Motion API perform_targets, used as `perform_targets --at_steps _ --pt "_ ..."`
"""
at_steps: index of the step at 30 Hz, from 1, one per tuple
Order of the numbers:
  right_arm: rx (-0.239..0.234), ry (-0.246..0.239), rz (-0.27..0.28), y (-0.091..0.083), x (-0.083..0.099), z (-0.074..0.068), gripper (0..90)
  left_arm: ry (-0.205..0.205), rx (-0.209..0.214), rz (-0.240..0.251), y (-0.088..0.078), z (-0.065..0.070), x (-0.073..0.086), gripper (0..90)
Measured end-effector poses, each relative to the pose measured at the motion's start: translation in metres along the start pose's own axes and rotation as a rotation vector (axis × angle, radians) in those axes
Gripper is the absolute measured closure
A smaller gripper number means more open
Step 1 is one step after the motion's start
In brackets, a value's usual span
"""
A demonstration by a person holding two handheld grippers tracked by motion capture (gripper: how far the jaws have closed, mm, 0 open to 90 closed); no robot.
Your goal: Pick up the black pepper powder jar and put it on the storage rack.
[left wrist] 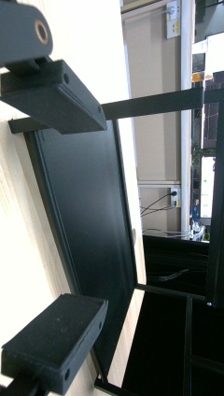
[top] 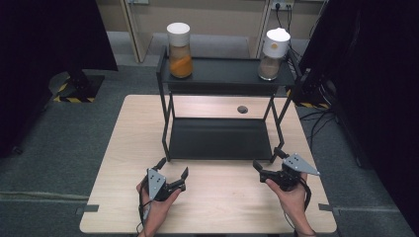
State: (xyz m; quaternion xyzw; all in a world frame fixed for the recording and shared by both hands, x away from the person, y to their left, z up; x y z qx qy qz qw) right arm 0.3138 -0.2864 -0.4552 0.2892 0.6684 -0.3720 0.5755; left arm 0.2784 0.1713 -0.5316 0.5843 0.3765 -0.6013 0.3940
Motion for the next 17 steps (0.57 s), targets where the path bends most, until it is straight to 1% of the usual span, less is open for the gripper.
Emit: perform_targets --at_steps 6,13,16,17 --pt "0.011 0.01 -0.015 -0.002 0.01 0.002 3.4 0.001 0.0 0.0 0.0 0.0 0.0 11.8" --pt "0.017 0.01 -0.032 -0.003 0.021 0.0 3.4 0.003 0.002 0.001 0.0 0.0 0.0 11.8" --pt "0.009 0.015 -0.025 -0.004 0.021 -0.001 3.4 -0.021 0.022 -0.02 0.001 0.0 -0.003 11.1" --pt "0.006 0.017 -0.018 -0.005 0.02 -0.001 3.3 -0.017 0.026 -0.019 0.001 0.0 -0.007 10.8"
Point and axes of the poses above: each handheld gripper's, and its own axes: y roughly forward along the jaws, x roughly out of its underside, z roughly to its right, the point moved 8 cm from there along y, roughly forward along the jaws, and after that the axes turned 3 degrees about z, right-handed, at the moved point
